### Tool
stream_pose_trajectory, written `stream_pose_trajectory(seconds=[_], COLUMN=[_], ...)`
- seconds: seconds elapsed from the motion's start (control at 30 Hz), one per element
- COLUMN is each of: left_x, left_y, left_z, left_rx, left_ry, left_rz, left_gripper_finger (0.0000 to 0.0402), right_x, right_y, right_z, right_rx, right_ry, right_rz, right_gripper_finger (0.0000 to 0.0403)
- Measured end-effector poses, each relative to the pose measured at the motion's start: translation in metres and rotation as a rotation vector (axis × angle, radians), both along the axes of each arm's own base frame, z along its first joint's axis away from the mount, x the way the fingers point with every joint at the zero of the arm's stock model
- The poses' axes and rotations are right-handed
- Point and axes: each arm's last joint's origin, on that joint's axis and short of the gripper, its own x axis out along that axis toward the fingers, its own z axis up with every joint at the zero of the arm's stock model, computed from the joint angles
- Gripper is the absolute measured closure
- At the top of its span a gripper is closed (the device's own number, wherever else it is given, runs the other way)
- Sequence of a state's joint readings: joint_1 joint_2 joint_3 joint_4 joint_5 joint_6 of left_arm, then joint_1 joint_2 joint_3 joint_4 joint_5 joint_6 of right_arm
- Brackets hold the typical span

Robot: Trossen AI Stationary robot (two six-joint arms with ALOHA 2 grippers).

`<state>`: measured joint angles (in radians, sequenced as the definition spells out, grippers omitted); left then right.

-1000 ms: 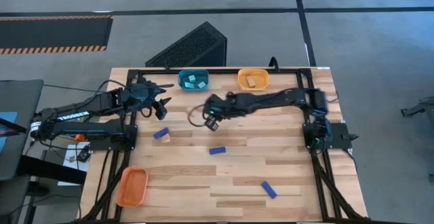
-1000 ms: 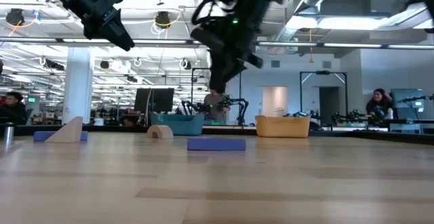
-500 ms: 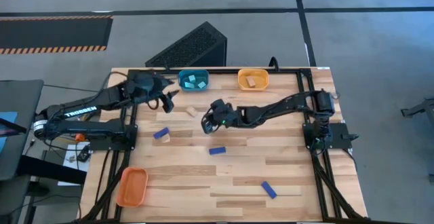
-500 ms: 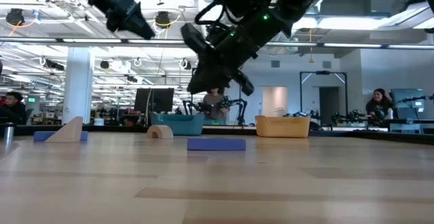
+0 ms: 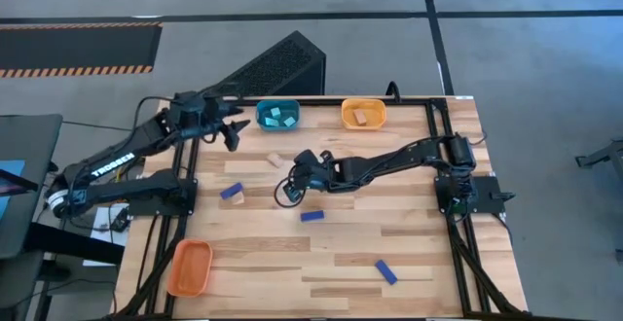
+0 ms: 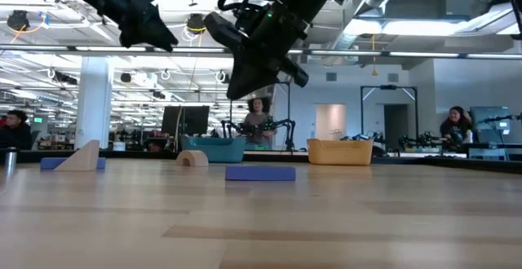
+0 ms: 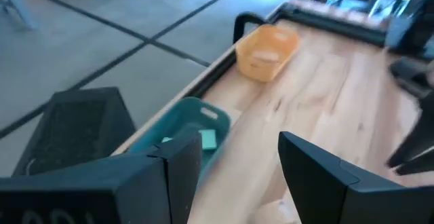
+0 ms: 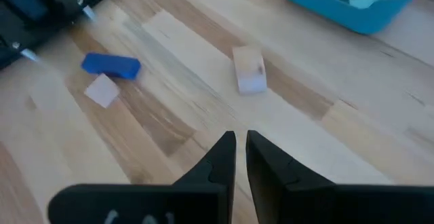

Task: Sort & place blocks by color
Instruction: Put the top center brown block into the yellow bin

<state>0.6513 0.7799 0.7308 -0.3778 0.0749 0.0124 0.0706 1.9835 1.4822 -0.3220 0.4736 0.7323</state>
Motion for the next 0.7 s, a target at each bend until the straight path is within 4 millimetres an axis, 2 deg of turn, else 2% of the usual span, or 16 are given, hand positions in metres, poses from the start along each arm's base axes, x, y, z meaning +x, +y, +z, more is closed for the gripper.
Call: stream_pose_trajectory(seconds=[0.13,0.23,0.37,0.43,0.53,0.6,0.7], left_x=[-0.015,-0.034,-0.049,-0.053,-0.052,-0.049,-0.047], left_y=[-0.008,-0.022,-0.034,-0.036,-0.034,-0.032,-0.03], left_z=[0.031,0.055,0.054,0.045,0.043,0.048,0.063], left_rx=[0.045,0.102,0.117,0.097,0.119,0.145,0.157], left_ry=[-0.131,-0.186,-0.195,-0.159,-0.166,-0.194,-0.247], left_rz=[0.018,0.022,0.02,0.036,0.074,0.079,0.07], left_gripper_finger=[0.0215,0.0215,0.0215,0.0215,0.0215,0.0215,0.0215], right_x=[0.003,0.01,0.01,0.01,0.009,0.011,0.018], right_y=[-0.007,-0.02,-0.036,-0.043,-0.05,-0.056,-0.069], right_z=[-0.01,-0.009,-0.011,-0.01,-0.011,-0.007,0.003], right_rx=[0.052,0.089,0.075,0.051,0.057,0.042,-0.039], right_ry=[0.01,-0.016,-0.006,-0.006,-0.008,-0.053,-0.152], right_rz=[0.011,0.088,0.093,0.081,0.045,0.026,0.049], right_gripper_finger=[0.0333,0.0298,0.0223,0.0181,0.0128,0.0105,0.0091])
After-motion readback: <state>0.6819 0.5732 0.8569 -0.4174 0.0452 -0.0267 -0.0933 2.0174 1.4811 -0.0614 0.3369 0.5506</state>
